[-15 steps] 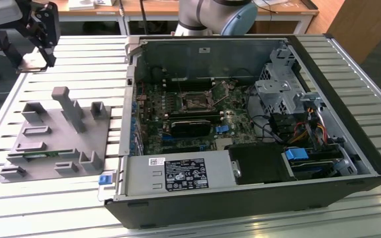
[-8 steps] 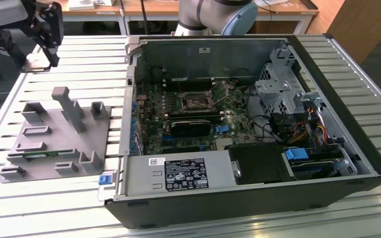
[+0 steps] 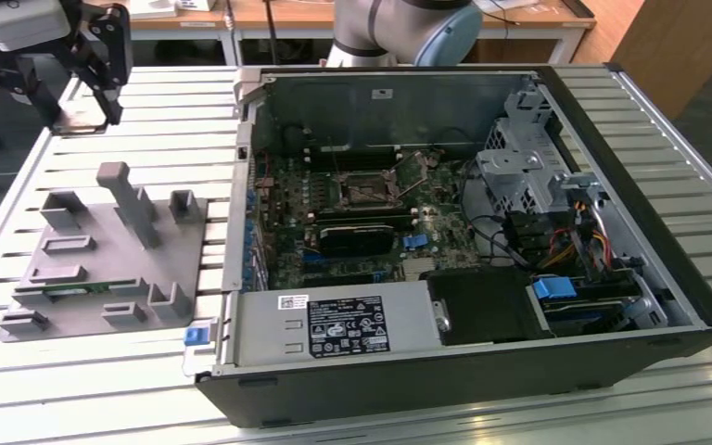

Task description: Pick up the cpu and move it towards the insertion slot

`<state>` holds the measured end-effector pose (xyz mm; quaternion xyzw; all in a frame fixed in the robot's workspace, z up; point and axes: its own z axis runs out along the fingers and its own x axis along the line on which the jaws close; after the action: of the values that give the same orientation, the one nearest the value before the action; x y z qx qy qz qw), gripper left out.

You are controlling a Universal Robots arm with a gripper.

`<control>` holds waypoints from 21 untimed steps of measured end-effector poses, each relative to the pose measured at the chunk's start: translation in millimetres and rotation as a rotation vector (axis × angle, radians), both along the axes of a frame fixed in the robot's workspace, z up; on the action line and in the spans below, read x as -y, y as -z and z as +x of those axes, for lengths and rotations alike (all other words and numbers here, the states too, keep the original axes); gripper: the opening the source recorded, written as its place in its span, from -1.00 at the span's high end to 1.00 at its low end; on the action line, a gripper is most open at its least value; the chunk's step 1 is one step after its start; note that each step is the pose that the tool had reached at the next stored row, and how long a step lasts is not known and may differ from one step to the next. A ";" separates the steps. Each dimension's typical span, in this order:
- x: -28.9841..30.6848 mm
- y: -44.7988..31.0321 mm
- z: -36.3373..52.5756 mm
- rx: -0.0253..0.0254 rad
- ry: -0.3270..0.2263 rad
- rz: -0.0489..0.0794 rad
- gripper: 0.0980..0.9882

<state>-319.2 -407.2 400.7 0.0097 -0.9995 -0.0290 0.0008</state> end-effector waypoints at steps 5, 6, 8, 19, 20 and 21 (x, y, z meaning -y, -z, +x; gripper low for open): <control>0.0 0.0 6.3 0.0001 0.000 0.000 0.00; 0.0 0.0 7.3 0.0000 0.000 0.000 0.00; 0.0 0.0 9.3 0.0001 0.000 0.000 0.00; 0.0 0.0 20.9 0.0000 0.000 0.000 0.00; 0.0 0.0 21.9 0.0000 0.000 0.000 0.00; 0.0 0.0 22.9 0.0000 0.000 0.000 0.00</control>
<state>-296.3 -407.1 400.6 0.0096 -0.9995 -0.0290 0.0007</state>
